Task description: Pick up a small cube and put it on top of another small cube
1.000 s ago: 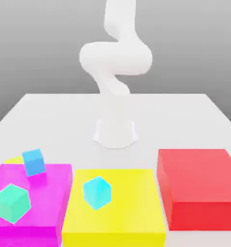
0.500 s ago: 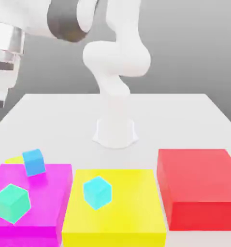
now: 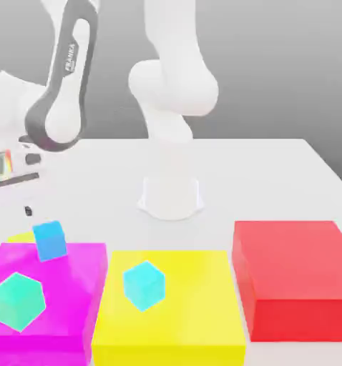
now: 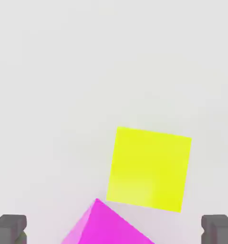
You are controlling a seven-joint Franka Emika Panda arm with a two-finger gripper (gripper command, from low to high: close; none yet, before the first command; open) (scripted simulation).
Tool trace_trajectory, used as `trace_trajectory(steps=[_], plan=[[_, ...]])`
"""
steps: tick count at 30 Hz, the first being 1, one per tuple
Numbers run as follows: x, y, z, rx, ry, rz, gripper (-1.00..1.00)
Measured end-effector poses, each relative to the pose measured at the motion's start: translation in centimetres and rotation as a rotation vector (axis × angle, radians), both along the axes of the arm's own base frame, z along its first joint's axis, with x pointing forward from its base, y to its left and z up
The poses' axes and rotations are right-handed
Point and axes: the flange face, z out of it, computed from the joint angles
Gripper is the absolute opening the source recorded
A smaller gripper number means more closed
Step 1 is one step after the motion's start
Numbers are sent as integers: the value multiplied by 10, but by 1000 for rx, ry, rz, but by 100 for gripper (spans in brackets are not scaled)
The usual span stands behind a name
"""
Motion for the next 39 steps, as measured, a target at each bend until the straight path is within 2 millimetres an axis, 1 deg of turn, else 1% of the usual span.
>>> trace_trajectory(steps=[5,6,11,12,13,15,19,21,22,24,29,30,32,33,34,36,38,39], plan=[[-2,1,-52,6,5,-19,0],[-3,1,-58,6,5,-19,-100],[-3,1,-58,3,3,-19,-100],[-3,1,-62,4,3,-20,-100],[-3,1,-58,4,4,-20,-100],[-2,0,-43,5,3,-20,-100],[-2,1,-3,4,3,-15,-100],[7,-6,14,2,-2,45,-100],[9,-10,17,9,3,82,-100],[12,-17,18,27,23,174,-100],[16,-35,13,82,90,428,-100],[19,-38,14,92,102,482,-100],[56,-34,33,82,100,609,-100],[82,-26,47,72,95,682,-100],[109,-14,62,61,89,760,-100],[164,20,94,35,74,917,-100],[206,55,125,8,54,1032,-100],[221,73,138,-4,41,1067,-100]])
